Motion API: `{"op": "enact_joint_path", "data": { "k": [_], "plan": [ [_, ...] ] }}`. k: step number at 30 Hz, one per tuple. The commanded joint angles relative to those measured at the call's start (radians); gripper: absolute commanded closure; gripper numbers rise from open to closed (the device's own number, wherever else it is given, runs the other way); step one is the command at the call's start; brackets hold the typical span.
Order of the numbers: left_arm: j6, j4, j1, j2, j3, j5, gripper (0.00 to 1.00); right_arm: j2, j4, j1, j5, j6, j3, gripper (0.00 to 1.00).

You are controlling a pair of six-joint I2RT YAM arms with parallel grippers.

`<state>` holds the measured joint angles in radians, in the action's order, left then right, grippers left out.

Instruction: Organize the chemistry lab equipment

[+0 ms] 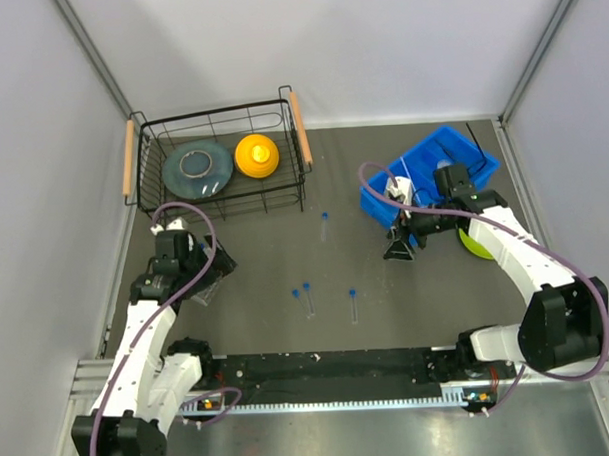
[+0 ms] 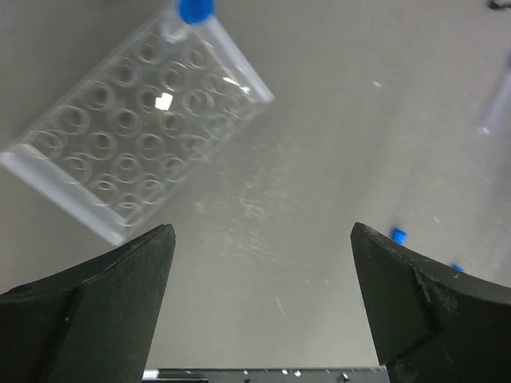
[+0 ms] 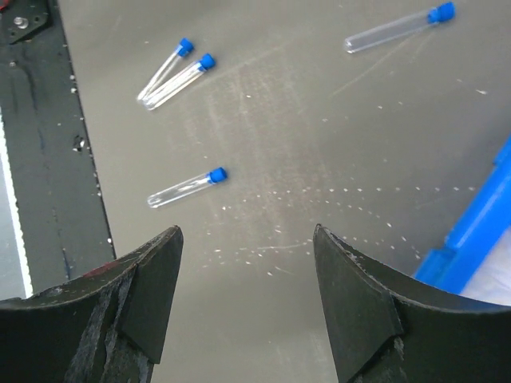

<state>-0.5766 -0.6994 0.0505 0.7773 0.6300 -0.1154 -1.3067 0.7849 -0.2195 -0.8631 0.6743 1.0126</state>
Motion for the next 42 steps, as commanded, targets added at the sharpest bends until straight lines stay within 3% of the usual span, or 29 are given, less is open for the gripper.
{"op": "enact_joint_path", "data": {
  "k": [1, 7, 12, 24, 35, 42],
  "plan": [
    [0.047, 0.009, 0.003, 0.04, 0.071, 0.223, 0.02, 0.035, -0.101, -0.001, -0.148, 0.004, -0.026, 0.33],
    [0.066, 0.04, 0.003, 0.114, 0.074, 0.394, 0.01, 0.047, -0.101, 0.0, -0.169, 0.004, -0.035, 0.33],
    [0.125, 0.087, 0.0, 0.18, 0.095, 0.418, 0.01, 0.064, -0.099, -0.001, -0.194, -0.002, -0.035, 0.33],
    [0.308, 0.265, -0.041, 0.347, 0.082, 0.241, 0.01, 0.066, -0.099, 0.0, -0.18, -0.002, -0.034, 0.33],
    [0.314, 0.319, -0.087, 0.422, 0.07, 0.142, 0.03, 0.046, -0.096, -0.001, -0.171, 0.001, -0.034, 0.33],
    [0.276, 0.328, -0.087, 0.393, 0.037, 0.079, 0.05, 0.038, -0.096, 0.0, -0.168, 0.005, -0.034, 0.33]
  ]
}}
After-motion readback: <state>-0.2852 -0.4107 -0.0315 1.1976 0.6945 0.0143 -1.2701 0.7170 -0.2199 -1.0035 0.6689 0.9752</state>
